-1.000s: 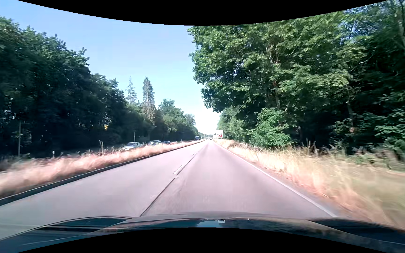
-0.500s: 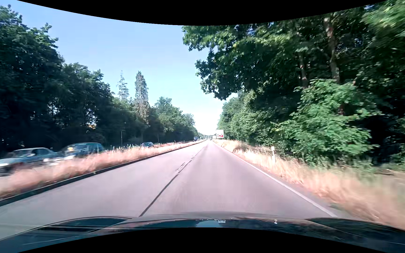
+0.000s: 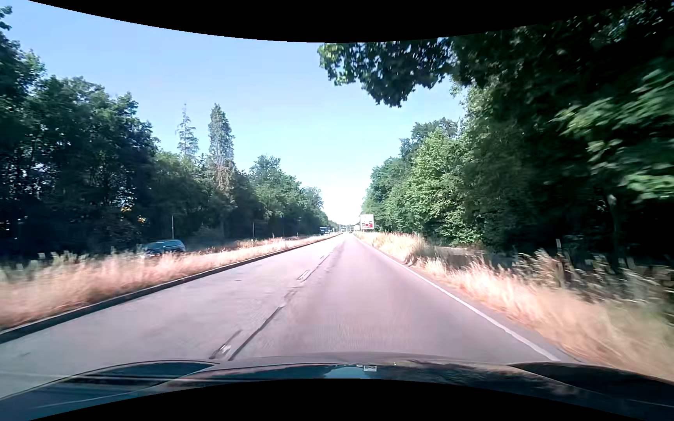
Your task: Follow the waypoints while adhering to traffic rules and regulations
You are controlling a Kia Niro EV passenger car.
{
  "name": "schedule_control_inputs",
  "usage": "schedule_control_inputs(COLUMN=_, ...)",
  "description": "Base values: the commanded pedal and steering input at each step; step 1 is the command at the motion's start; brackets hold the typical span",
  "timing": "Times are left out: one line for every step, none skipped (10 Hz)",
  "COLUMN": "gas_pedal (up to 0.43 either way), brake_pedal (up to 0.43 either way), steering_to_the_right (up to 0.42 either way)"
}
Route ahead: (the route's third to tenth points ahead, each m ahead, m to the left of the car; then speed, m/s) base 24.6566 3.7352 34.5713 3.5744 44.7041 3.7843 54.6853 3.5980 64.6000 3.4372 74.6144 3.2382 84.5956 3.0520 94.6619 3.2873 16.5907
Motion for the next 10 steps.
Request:
schedule_control_inputs(gas_pedal=0.209, brake_pedal=0.000, steering_to_the_right=0.000)
schedule_control_inputs(gas_pedal=0.209, brake_pedal=0.000, steering_to_the_right=0.000)
schedule_control_inputs(gas_pedal=0.209, brake_pedal=0.000, steering_to_the_right=0.000)
schedule_control_inputs(gas_pedal=0.209, brake_pedal=0.000, steering_to_the_right=0.000)
schedule_control_inputs(gas_pedal=0.209, brake_pedal=0.000, steering_to_the_right=0.000)
schedule_control_inputs(gas_pedal=0.209, brake_pedal=0.000, steering_to_the_right=0.000)
schedule_control_inputs(gas_pedal=0.209, brake_pedal=0.000, steering_to_the_right=0.000)
schedule_control_inputs(gas_pedal=0.209, brake_pedal=0.000, steering_to_the_right=-0.001)
schedule_control_inputs(gas_pedal=0.209, brake_pedal=0.000, steering_to_the_right=-0.001)
schedule_control_inputs(gas_pedal=0.209, brake_pedal=0.000, steering_to_the_right=-0.001)
